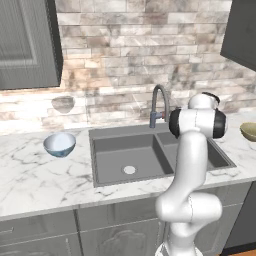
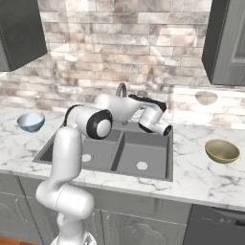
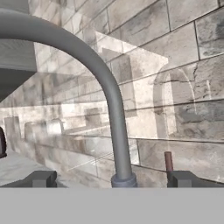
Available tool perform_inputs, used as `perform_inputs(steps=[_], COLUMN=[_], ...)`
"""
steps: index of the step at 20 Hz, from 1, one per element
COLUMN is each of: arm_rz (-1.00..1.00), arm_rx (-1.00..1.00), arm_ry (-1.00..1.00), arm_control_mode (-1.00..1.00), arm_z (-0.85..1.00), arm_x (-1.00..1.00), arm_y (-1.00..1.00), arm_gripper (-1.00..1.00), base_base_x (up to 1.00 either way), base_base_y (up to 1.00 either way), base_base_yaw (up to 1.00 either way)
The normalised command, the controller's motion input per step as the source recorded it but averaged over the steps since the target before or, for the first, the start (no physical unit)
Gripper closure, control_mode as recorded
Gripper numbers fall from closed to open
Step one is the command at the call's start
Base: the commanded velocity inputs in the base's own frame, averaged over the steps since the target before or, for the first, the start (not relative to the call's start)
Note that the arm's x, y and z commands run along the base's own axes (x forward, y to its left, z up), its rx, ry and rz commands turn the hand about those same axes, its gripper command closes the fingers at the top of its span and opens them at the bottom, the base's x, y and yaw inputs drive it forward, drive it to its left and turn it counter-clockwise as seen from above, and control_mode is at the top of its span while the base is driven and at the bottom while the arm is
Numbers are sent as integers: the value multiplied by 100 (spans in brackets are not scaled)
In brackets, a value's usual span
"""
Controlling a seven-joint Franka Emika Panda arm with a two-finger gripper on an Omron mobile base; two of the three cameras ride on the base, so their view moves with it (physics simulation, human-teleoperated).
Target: Rinse each bowl for a few seconds and place them down in the sink or on the counter.
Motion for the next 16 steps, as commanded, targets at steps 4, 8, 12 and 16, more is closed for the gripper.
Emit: perform_inputs(steps=[4,8,12,16], arm_rz=[0,0,0,0], arm_rx=[1,0,0,0], arm_ry=[-2,-2,0,0], arm_control_mode=[-100,-100,-100,-100], arm_z=[-7,-5,-6,-8], arm_x=[29,25,24,28], arm_y=[7,8,6,5], arm_gripper=[-100,-100,-100,-100], base_base_x=[0,0,0,0], base_base_y=[0,0,0,0], base_base_yaw=[0,0,0,0])
